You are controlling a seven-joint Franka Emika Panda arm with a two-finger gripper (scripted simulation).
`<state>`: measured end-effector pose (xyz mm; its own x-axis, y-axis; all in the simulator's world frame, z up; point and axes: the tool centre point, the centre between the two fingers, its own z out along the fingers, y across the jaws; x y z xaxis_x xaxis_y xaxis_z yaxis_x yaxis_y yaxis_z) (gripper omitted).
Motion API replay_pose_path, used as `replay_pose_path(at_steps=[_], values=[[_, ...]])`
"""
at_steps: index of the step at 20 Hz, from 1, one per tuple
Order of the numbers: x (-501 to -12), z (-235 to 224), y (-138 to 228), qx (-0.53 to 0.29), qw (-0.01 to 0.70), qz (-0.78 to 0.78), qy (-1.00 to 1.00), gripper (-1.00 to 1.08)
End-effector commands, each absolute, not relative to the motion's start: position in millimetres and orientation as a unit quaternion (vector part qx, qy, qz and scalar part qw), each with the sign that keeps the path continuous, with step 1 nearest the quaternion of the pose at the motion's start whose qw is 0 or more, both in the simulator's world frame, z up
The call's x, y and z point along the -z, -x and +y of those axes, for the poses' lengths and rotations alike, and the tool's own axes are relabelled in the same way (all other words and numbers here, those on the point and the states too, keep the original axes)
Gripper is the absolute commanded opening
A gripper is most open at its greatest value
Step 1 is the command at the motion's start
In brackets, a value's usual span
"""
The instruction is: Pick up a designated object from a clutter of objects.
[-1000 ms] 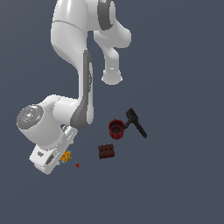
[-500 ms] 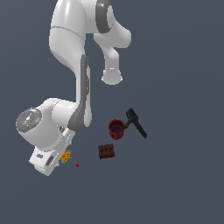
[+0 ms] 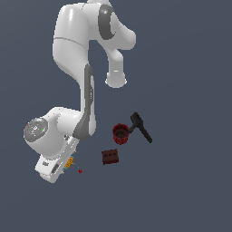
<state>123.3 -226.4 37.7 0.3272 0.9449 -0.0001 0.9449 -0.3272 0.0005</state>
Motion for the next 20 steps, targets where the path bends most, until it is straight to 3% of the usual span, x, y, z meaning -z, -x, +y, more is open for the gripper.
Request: replay_pose_path(at_steps=[1,8,9,20], values=[[-24.2,-226.4,-122.5,0.000,0.000,0.580,-0.814,1.00],[-15.3,-226.6,-124.0,0.000,0.000,0.581,-0.814,1.00],[-15.3,-226.6,-124.0,0.000,0.000,0.581,-0.814,-1.00],[-15.0,-226.3,-123.6,0.000,0.000,0.581,-0.814,-1.00]])
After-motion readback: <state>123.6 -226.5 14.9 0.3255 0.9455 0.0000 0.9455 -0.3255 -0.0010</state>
